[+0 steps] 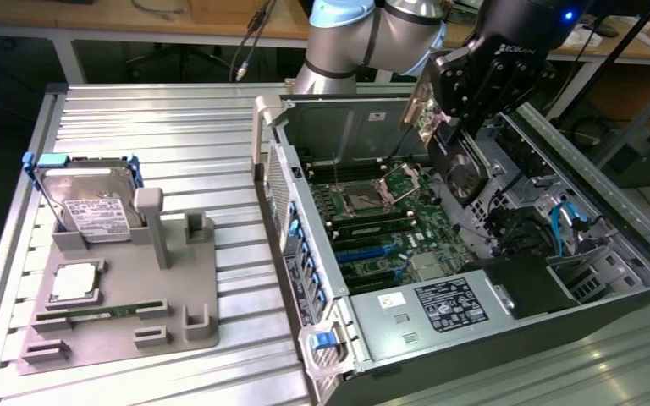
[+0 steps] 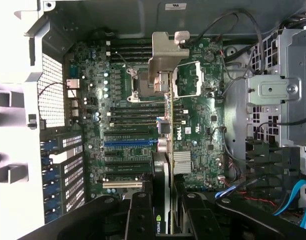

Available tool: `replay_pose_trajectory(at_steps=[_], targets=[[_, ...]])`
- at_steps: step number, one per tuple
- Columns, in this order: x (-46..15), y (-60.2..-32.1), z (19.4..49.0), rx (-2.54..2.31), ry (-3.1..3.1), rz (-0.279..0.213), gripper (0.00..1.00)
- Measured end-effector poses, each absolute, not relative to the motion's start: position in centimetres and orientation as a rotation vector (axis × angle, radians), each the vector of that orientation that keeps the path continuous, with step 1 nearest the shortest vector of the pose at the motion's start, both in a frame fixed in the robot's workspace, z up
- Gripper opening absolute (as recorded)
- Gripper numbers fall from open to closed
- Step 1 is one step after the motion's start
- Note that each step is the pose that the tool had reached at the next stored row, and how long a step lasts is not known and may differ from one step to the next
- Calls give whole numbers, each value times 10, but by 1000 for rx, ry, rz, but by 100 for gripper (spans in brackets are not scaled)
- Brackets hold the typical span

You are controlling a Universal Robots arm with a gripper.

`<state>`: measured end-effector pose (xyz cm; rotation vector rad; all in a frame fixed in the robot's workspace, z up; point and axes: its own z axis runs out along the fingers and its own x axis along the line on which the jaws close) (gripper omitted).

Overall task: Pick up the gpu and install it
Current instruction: 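Insert the gpu into the slot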

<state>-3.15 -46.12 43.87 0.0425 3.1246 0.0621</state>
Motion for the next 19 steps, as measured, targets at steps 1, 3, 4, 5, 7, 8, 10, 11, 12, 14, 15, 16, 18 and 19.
replay_pose_trajectory(at_steps=[1,3,4,5,7,8,10,11,12,14,15,16,18,19], targets=[[-32,-461,439,39,3125,62,27],[-32,-461,439,32,3125,62,27],[-32,-461,439,25,3125,62,27],[-32,-461,439,21,3125,62,27],[-32,-461,439,15,3125,62,27],[-32,-461,439,12,3125,62,27],[-32,-461,439,5,3125,62,27],[-32,-461,439,2,3125,62,27],[-32,-461,439,-1,3125,62,27],[-32,-461,439,-8,3125,62,27],[-31,-461,439,-12,3126,62,27],[-32,-461,439,-15,3126,63,27],[-32,-461,439,-23,3126,63,27],[-32,-461,439,-27,3126,63,27]])
